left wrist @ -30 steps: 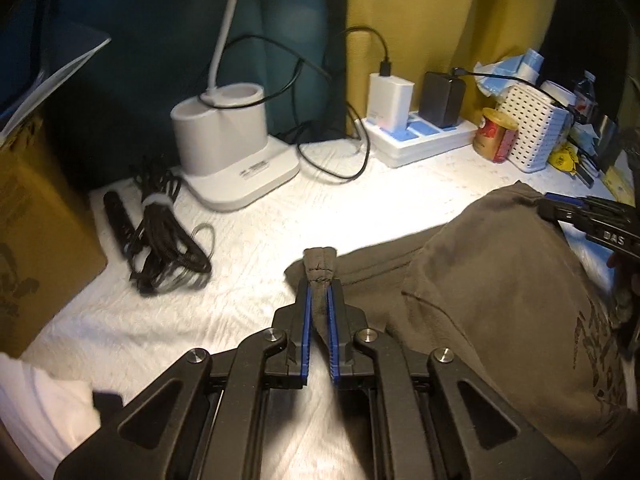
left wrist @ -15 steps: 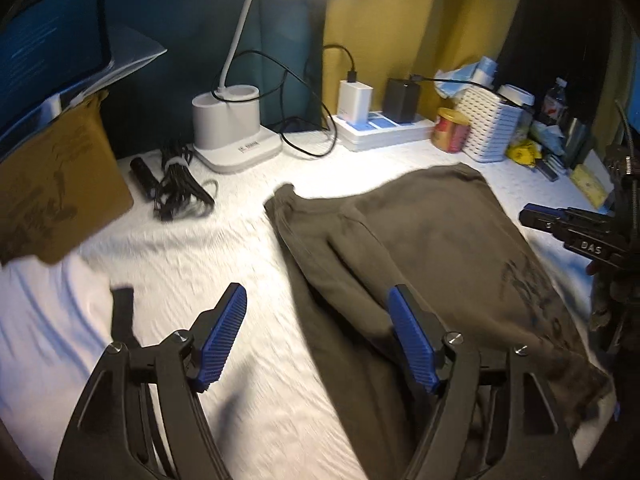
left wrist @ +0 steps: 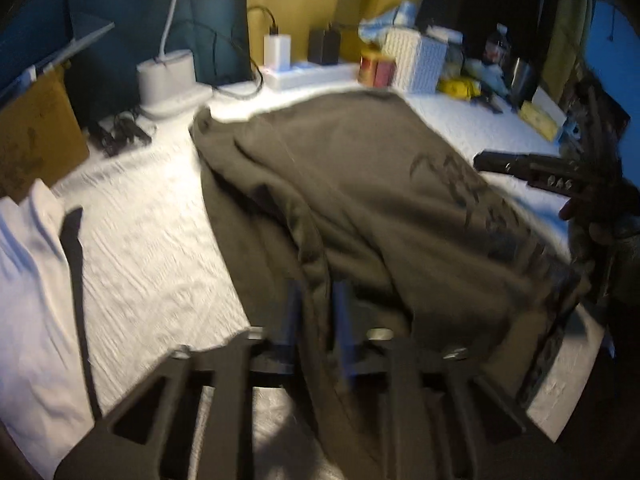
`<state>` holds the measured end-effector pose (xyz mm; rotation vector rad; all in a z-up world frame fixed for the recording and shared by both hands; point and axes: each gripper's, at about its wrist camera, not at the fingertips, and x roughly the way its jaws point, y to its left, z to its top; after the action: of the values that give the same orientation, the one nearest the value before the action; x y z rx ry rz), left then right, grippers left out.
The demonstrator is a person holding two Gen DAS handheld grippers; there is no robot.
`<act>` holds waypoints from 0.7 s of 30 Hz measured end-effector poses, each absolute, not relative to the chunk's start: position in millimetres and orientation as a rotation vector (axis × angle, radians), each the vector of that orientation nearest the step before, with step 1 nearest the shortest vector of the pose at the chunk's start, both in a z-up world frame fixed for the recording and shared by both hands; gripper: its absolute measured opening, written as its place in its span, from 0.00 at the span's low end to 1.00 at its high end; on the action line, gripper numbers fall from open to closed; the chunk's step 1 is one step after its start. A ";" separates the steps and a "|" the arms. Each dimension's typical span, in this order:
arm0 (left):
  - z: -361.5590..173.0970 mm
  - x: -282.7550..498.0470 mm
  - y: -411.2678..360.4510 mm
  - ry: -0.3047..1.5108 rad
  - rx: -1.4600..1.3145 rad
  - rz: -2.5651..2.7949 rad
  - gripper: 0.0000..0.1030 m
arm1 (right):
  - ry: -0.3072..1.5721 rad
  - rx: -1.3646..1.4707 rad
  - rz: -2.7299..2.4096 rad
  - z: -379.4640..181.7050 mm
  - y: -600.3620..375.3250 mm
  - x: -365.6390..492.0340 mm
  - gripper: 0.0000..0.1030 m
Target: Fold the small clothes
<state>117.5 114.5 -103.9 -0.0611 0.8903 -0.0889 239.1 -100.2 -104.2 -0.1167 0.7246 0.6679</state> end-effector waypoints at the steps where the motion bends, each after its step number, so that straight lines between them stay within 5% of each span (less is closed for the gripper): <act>1: -104.2 114.8 114.4 0.885 -0.057 -0.081 0.02 | 0.726 -0.118 0.669 -105.7 -100.0 236.1 0.21; 14: -73.8 69.0 133.5 0.802 -0.159 -0.021 0.03 | 0.718 -0.125 0.652 -113.1 -119.9 197.0 0.21; 16: -70.6 63.3 129.4 0.793 -0.175 -0.032 0.25 | 0.715 -0.125 0.645 -113.3 -123.5 191.6 0.21; 18: -70.1 56.0 123.2 0.772 -0.219 -0.072 0.81 | 0.714 -0.122 0.641 -114.1 -126.6 187.5 0.21; 21: -75.2 52.6 112.7 0.780 -0.251 -0.120 0.83 | 0.713 -0.120 0.635 -115.6 -132.2 180.4 0.22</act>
<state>52.6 112.7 -75.2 -0.2513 0.7804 -0.1198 180.4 -132.2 -115.6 -0.1204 0.7131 0.6353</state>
